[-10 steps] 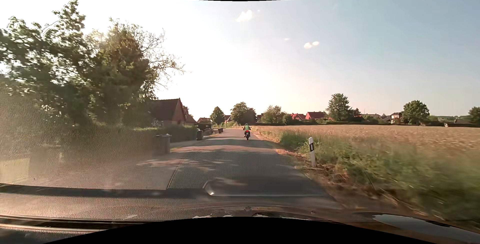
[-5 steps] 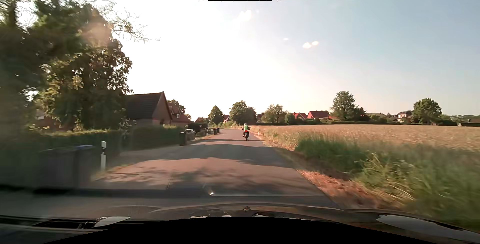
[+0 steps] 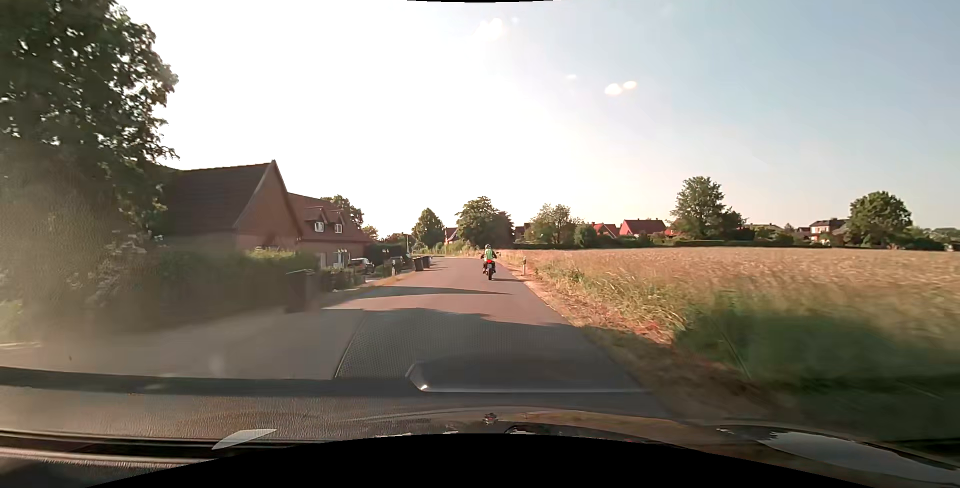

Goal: Follow the waypoints while adhering to traffic rules and regulations

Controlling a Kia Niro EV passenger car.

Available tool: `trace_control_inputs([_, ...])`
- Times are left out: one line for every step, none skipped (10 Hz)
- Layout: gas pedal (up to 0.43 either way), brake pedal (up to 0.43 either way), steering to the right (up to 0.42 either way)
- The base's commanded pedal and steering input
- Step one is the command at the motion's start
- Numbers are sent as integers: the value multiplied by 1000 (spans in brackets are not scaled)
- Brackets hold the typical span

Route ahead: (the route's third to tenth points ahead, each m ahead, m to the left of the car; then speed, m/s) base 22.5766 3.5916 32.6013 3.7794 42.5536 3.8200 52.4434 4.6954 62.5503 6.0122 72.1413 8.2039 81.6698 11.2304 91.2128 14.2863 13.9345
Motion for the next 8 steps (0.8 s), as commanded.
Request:
trace_control_inputs([197,0,-1])
trace_control_inputs([197,0,-2])
trace_control_inputs([197,0,-2])
trace_control_inputs([189,0,-1])
trace_control_inputs([177,0,-1])
trace_control_inputs([177,0,-1])
trace_control_inputs([177,0,-2])
trace_control_inputs([177,0,-2])
